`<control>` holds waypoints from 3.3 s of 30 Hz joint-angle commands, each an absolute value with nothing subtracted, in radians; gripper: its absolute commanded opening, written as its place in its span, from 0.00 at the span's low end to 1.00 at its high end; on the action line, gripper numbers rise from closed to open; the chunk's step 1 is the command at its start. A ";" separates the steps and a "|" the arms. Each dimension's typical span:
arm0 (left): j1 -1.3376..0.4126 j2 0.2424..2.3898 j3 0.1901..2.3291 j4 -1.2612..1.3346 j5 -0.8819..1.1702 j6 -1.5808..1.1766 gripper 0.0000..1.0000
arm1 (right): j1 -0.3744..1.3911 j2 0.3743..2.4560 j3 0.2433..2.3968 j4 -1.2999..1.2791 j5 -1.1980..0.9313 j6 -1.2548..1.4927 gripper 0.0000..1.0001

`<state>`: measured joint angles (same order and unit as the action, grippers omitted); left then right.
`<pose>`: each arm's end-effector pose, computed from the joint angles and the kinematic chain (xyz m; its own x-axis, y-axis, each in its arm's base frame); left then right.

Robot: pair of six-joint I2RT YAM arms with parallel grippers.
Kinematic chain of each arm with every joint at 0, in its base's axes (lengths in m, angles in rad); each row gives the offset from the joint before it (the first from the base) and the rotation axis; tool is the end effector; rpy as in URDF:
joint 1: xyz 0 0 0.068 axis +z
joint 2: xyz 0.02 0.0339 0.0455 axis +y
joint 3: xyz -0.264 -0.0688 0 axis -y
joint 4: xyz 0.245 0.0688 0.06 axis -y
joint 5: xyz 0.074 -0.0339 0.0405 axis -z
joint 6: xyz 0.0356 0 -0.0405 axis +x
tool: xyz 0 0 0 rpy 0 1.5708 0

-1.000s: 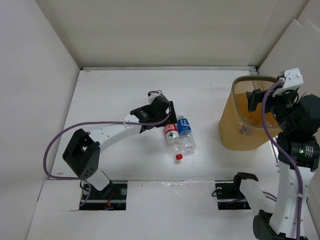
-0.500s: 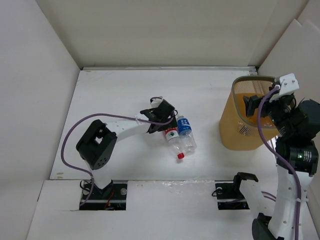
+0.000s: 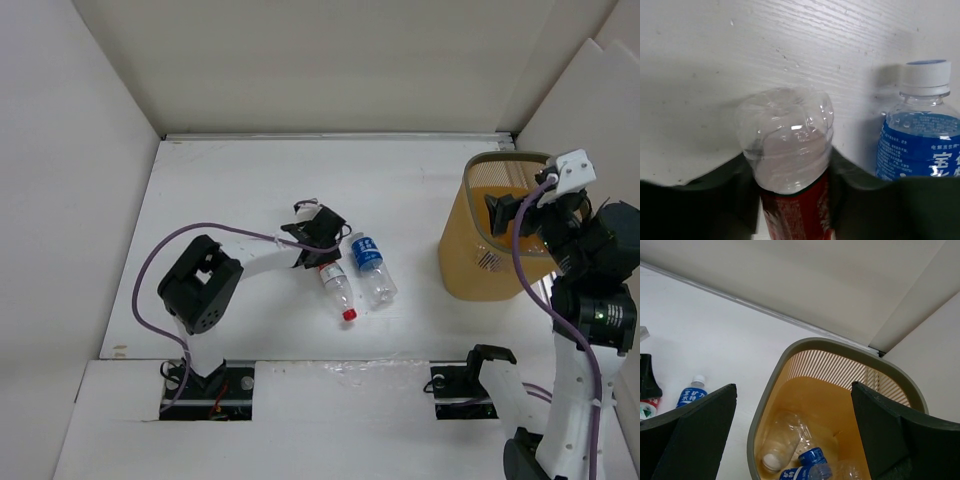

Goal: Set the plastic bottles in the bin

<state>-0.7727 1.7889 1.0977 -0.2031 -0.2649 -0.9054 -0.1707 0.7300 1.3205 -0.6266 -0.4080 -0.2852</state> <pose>0.2729 -0.2530 0.1768 -0.7824 -0.2976 -0.5471 -0.0958 0.9255 -0.3665 0.1009 -0.0031 0.4720 0.0319 -0.2676 -0.9630 -0.2353 0.9344 -0.2674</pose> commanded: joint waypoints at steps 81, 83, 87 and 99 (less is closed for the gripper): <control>-0.793 1.077 1.065 0.037 -0.213 -0.498 1.00 | -0.285 1.063 1.197 0.244 -0.996 0.224 0.00; -0.793 1.106 1.065 0.046 -0.199 -0.508 1.00 | -0.285 1.054 1.186 0.244 -0.996 0.224 0.00; -0.793 1.131 1.043 0.046 -0.167 -0.508 1.00 | -0.368 1.017 1.157 0.244 -0.941 0.224 0.00; -0.793 1.173 1.043 -0.034 -0.178 -0.517 1.00 | -0.434 0.890 0.970 0.129 -0.687 0.224 0.59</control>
